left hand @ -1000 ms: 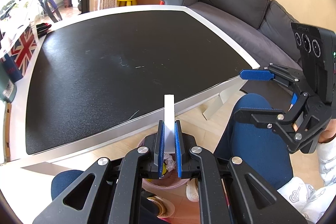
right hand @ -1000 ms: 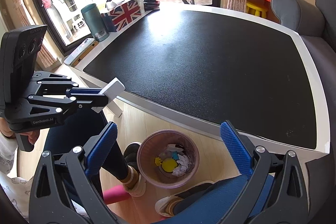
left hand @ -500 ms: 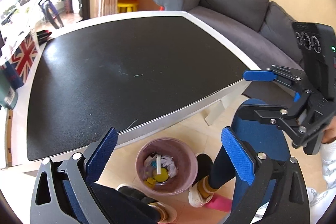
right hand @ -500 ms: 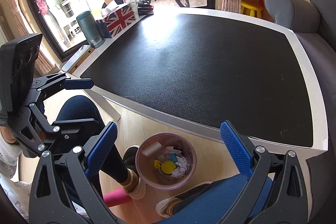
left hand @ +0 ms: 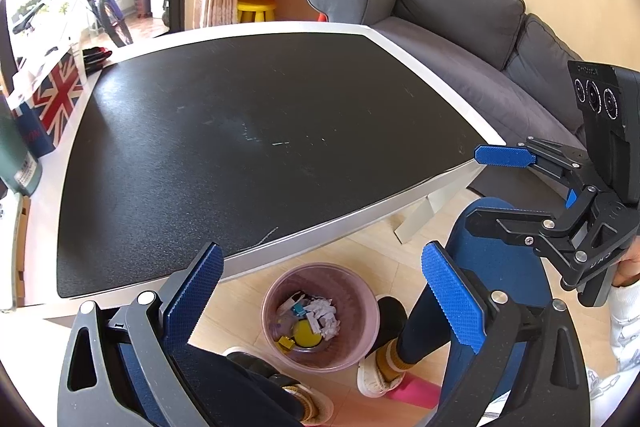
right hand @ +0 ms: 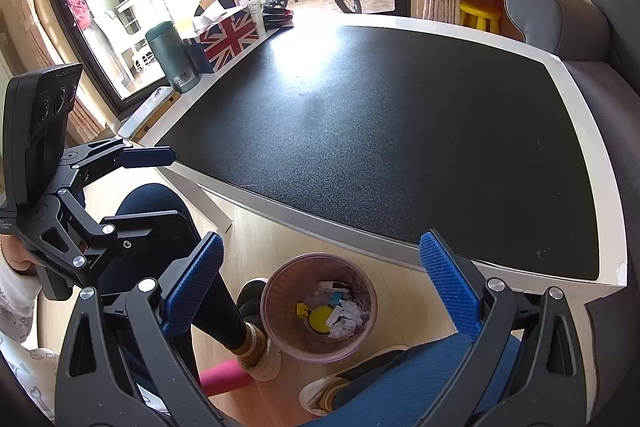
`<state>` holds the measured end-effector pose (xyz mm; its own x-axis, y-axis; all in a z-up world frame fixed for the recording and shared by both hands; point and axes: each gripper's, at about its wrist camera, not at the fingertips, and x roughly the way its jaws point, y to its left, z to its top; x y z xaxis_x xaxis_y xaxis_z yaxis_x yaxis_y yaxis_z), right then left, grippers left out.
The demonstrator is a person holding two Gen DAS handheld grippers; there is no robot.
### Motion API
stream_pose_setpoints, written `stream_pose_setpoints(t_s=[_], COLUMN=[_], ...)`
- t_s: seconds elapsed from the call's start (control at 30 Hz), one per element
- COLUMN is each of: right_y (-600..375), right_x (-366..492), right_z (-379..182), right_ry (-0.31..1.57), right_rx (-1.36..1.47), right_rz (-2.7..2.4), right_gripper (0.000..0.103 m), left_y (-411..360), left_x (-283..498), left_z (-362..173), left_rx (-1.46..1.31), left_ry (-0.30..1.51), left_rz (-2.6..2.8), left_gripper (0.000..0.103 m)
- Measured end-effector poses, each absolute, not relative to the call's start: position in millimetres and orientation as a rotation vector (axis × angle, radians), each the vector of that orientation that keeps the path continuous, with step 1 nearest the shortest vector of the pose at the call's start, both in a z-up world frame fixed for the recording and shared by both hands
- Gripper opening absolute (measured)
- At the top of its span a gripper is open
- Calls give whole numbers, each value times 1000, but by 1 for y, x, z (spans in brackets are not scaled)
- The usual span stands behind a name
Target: Collect trash
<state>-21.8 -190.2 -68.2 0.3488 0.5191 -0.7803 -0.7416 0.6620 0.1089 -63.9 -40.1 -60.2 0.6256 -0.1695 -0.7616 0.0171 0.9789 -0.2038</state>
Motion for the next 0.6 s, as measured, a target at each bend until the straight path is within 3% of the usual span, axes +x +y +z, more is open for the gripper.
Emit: stream_pose_setpoints(t_s=[0.6], right_y=[-166], right_x=[33], right_z=[-37], right_ry=[859], right_rx=[-265], right_rz=[808], right_gripper=[98], left_y=[-1], left_x=[-29], left_z=[-35], left_rx=[-200], left_ry=[828], left_rz=[-56], left_gripper=[96])
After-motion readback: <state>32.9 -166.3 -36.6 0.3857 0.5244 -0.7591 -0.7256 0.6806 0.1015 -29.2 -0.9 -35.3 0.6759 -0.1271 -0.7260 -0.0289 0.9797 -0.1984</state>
